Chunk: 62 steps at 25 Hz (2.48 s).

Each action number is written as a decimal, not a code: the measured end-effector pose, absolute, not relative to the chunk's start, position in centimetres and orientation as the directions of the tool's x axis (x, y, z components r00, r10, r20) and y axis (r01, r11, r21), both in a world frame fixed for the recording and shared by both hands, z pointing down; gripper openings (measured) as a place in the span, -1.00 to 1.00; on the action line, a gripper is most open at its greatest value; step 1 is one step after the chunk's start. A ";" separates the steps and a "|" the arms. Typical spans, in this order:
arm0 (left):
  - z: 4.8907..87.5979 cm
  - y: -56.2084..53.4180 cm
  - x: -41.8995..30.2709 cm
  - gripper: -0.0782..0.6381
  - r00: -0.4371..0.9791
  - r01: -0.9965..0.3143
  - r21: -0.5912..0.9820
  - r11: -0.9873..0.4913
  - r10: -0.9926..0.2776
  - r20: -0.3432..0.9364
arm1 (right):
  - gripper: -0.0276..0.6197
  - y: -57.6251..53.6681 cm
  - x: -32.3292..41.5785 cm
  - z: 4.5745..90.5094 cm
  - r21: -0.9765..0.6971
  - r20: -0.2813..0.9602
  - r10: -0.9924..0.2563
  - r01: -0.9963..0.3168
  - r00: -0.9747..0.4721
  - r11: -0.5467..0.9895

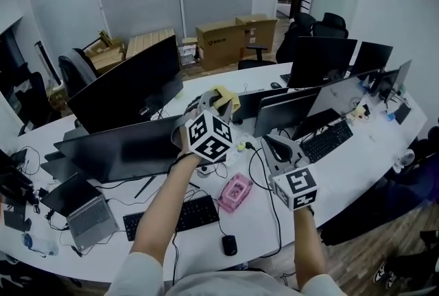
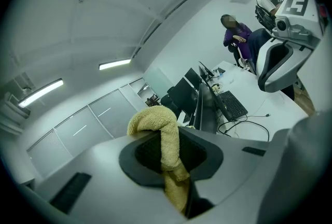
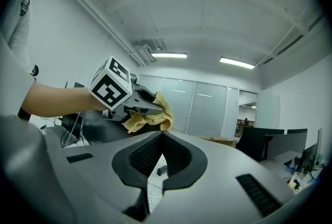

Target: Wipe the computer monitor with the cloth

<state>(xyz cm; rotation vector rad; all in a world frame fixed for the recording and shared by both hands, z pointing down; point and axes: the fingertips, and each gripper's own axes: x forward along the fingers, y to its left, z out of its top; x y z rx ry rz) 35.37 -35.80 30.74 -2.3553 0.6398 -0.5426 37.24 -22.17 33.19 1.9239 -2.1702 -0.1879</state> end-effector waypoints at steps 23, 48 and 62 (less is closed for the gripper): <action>30.7 -37.7 27.8 -0.59 0.759 -0.365 -0.629 -0.686 -0.610 0.226 | -0.83 -23.2 30.7 32.2 0.255 0.094 -0.987 -0.955 -0.129 0.149; 30.6 -41.7 11.3 -0.59 0.675 -0.444 -0.629 -0.638 -0.700 0.234 | -0.83 -27.1 15.9 31.0 0.303 0.120 -0.956 -0.907 -0.267 0.291; 30.7 -44.3 -1.0 -0.59 0.616 -0.497 -0.643 -0.582 -0.759 0.211 | -0.83 -29.7 6.5 31.6 0.274 0.118 -0.941 -0.900 -0.318 0.339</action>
